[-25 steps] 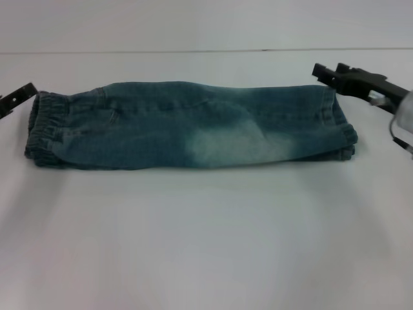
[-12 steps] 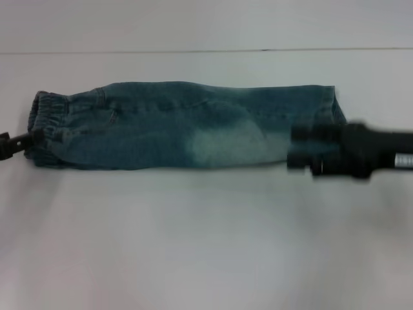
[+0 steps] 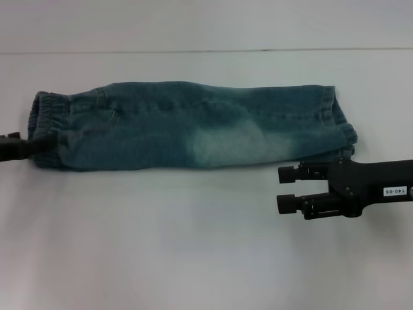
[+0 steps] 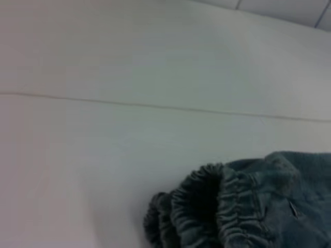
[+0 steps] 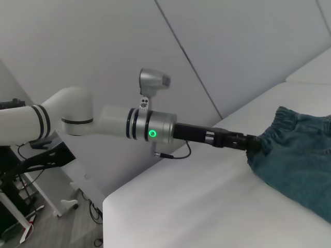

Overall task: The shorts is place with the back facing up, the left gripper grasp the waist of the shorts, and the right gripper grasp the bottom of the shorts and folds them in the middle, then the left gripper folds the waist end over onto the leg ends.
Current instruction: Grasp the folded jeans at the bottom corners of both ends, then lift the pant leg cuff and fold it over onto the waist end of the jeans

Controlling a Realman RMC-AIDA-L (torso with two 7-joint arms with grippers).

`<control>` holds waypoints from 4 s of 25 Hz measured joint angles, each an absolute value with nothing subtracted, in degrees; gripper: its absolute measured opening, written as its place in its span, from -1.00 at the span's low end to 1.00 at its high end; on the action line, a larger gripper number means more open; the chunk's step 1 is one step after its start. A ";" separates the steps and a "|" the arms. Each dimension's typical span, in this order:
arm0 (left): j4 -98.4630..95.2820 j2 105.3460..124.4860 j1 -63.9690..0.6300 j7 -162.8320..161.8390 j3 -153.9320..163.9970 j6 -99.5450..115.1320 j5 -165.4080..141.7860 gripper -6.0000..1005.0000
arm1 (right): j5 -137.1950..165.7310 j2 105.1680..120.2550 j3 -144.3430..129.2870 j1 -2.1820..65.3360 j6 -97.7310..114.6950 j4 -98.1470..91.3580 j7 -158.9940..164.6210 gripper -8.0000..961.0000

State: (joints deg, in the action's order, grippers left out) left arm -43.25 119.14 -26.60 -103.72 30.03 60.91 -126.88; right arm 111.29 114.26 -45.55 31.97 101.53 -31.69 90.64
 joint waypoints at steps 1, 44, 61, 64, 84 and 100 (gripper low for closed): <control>-43.06 119.20 -26.98 -103.79 30.35 60.78 -127.31 0.89 | 111.30 114.28 -45.55 31.97 101.46 -31.69 90.66 0.79; -44.69 119.99 -27.69 -103.37 33.10 62.84 -127.94 -0.74 | 111.44 114.96 -45.85 32.35 98.74 -31.46 90.70 0.78; -55.15 120.95 -30.60 -107.68 33.14 77.01 -128.01 -0.78 | 107.70 119.64 -39.75 32.20 79.48 -30.58 84.22 -0.05; -56.98 120.90 -31.98 -109.25 33.33 78.99 -128.11 -0.78 | 99.43 119.86 -39.63 32.76 74.59 -25.27 76.25 -0.33; -58.21 116.87 -48.71 -122.99 41.86 81.41 -128.00 -0.78 | 70.73 121.07 -41.97 45.48 57.90 2.05 31.15 -0.97; -61.13 116.76 -52.84 -126.15 41.99 87.28 -125.10 -0.79 | 74.87 121.55 -38.36 57.88 49.99 13.80 26.08 -0.92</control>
